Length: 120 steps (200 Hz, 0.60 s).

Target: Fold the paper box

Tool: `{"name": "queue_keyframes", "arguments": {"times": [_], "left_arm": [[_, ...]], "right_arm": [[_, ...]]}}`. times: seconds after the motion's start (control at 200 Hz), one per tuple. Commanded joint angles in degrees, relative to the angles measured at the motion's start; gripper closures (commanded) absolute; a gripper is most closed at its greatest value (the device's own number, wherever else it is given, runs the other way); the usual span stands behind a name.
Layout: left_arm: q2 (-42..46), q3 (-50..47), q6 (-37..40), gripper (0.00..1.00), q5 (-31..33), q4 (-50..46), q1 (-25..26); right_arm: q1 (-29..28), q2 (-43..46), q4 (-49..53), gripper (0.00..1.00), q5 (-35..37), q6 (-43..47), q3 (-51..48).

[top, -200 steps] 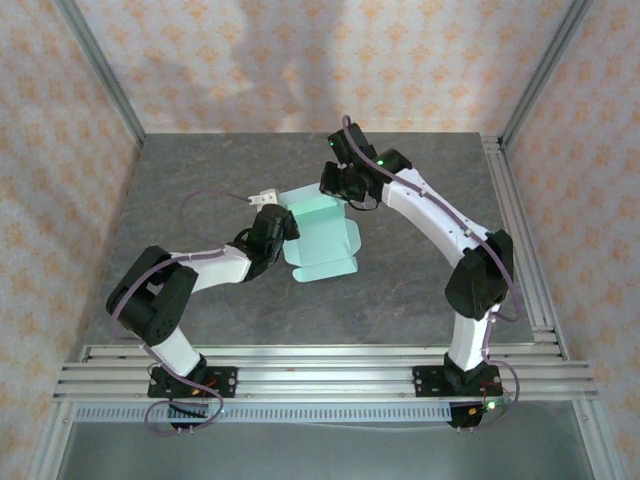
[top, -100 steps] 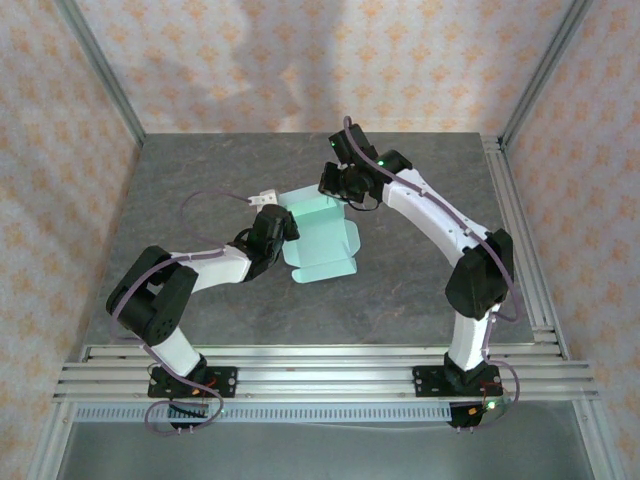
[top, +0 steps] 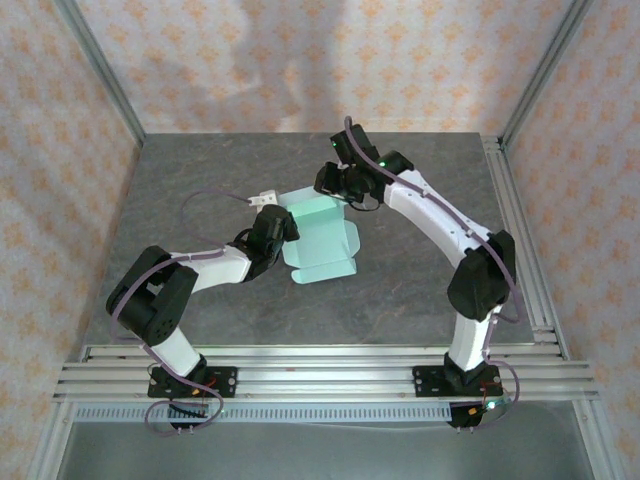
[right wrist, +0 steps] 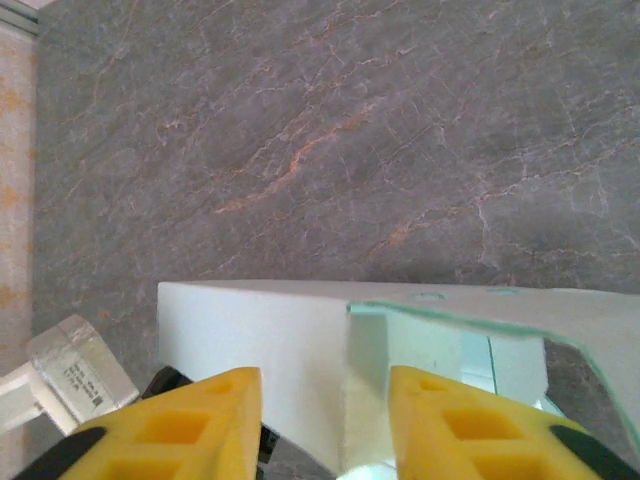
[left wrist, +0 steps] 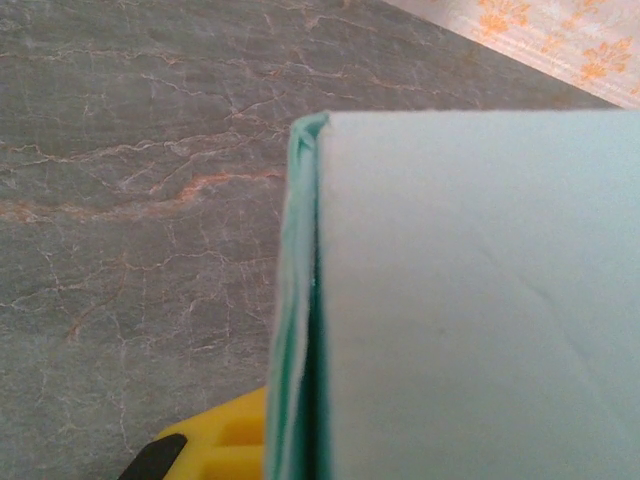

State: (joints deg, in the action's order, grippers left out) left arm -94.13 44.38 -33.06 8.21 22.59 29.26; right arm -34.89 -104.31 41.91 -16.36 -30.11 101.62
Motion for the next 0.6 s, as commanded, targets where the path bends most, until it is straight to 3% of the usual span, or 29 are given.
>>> {"name": "queue_keyframes", "arguments": {"times": [0.0, 0.08, 0.21, 0.365, 0.501, 0.596], "left_arm": [[1.06, 2.37, -0.22, 1.00, 1.46, -2.56, 0.42], [0.66, 3.25, -0.26, 1.00, 1.08, -4.00, 0.28], [0.15, 4.01, 0.74, 1.00, -2.41, -3.26, -0.08], [0.05, 4.74, 2.12, 1.00, -8.89, -1.77, -0.34], [0.72, 3.92, 3.39, 1.00, -14.61, 1.84, -0.51], [0.96, 4.59, 3.58, 1.00, -18.58, 3.07, -0.55]], "right_arm": [[1.01, 6.95, -1.77, 0.55, -0.65, 1.46, -2.32], [1.53, 11.26, -3.72, 0.50, -0.01, 4.08, -5.48], [2.36, 20.52, -10.71, 0.49, 7.74, 11.41, -14.76], [9.54, 28.01, -14.73, 0.49, 8.28, 14.12, -23.83], [17.30, 32.56, -21.34, 0.58, 3.23, 16.76, -32.12], [19.77, 32.51, -22.68, 0.60, -2.76, 21.72, -33.88]]}}
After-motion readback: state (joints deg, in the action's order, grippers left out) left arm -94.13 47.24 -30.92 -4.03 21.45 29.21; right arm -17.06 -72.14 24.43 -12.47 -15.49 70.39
